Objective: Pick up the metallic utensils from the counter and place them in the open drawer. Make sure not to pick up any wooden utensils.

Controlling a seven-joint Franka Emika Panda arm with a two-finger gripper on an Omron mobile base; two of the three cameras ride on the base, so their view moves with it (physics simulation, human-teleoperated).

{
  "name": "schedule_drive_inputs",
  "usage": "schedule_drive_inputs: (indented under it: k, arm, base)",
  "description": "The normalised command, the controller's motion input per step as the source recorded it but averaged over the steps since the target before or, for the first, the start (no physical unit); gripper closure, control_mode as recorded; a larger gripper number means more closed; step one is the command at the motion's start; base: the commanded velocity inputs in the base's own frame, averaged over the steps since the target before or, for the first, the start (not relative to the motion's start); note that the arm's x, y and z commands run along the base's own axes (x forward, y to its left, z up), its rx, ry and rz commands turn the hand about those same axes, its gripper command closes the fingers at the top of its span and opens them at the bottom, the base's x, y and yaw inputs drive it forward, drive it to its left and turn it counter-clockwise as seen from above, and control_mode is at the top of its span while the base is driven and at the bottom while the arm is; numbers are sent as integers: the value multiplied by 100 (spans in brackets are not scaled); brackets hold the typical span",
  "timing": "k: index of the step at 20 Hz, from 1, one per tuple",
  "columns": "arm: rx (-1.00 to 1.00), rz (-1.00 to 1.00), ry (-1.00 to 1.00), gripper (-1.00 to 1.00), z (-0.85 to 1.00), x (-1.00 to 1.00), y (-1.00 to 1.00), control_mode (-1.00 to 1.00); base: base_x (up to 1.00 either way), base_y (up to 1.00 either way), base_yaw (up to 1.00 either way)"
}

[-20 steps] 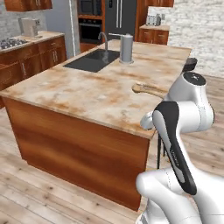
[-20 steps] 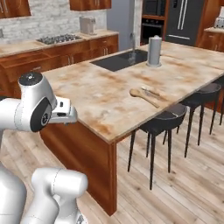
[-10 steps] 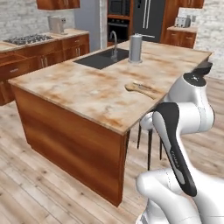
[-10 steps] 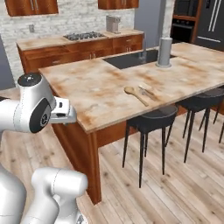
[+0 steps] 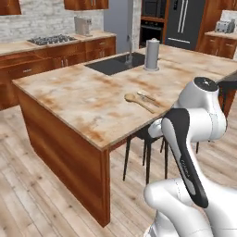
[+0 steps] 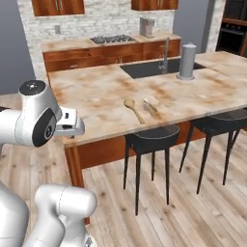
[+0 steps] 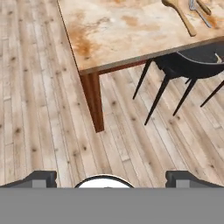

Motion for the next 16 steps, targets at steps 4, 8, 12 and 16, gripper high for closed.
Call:
schedule_drive_inputs:
  k: [4,8,12,16]
  arm:
    - [0,0,0,-100,0,0,0,100]
    - [0,0,0,-100,0,0,0,100]
    - [0,0,0,-100,0,0,0,100]
    - [0,0,0,-100,0,0,0,100]
  base:
    - [36,-100,33]
    - [43,-100,31]
    - [5,-100,24]
    - [8,-100,26]
